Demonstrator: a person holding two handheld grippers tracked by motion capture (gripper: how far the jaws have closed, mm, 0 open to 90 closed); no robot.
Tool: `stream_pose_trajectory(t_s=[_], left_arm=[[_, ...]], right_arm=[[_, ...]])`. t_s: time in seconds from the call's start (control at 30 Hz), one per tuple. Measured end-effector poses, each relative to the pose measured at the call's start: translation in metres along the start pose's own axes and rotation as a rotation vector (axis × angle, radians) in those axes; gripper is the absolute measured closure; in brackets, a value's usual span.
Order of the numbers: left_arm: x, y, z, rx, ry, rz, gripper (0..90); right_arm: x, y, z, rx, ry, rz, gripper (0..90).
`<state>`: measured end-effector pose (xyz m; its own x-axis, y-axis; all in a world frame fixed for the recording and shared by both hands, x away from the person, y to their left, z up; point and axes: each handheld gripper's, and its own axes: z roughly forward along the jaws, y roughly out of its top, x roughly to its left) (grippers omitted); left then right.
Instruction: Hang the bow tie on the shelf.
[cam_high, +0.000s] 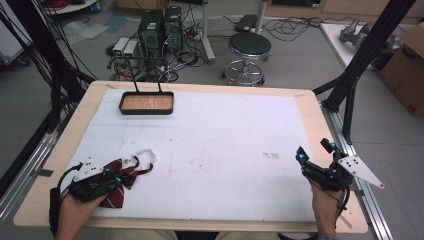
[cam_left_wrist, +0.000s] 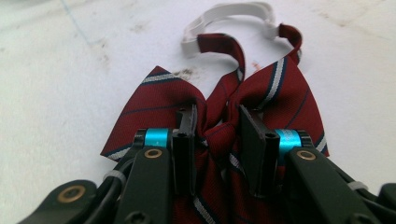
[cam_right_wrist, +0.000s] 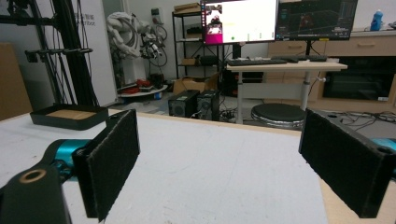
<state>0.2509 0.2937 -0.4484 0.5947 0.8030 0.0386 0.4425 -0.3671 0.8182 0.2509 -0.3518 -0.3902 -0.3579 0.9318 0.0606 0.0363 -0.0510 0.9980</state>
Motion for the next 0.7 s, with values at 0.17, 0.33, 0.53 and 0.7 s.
stream_pose_trajectory(t_s=[0.17, 0.33, 0.53, 0.7], left_arm=[[-0.003, 0.012, -0.010, -0.098, -0.001, 0.058, 68.2], [0.002, 0.025, -0.017, -0.181, -0.019, 0.106, 68.2], [0.007, 0.043, -0.021, -0.238, -0.056, 0.178, 68.1], [0.013, 0.065, -0.025, -0.292, -0.081, 0.195, 68.1]], right_arm=[[-0.001, -0.001, 0.001, 0.003, -0.005, 0.004, 11.4], [-0.001, -0.002, 0.001, 0.006, -0.003, 0.007, 11.4], [-0.003, -0.003, 0.000, 0.010, -0.010, 0.020, 11.4], [-0.004, -0.003, -0.001, 0.005, -0.014, 0.022, 11.4]])
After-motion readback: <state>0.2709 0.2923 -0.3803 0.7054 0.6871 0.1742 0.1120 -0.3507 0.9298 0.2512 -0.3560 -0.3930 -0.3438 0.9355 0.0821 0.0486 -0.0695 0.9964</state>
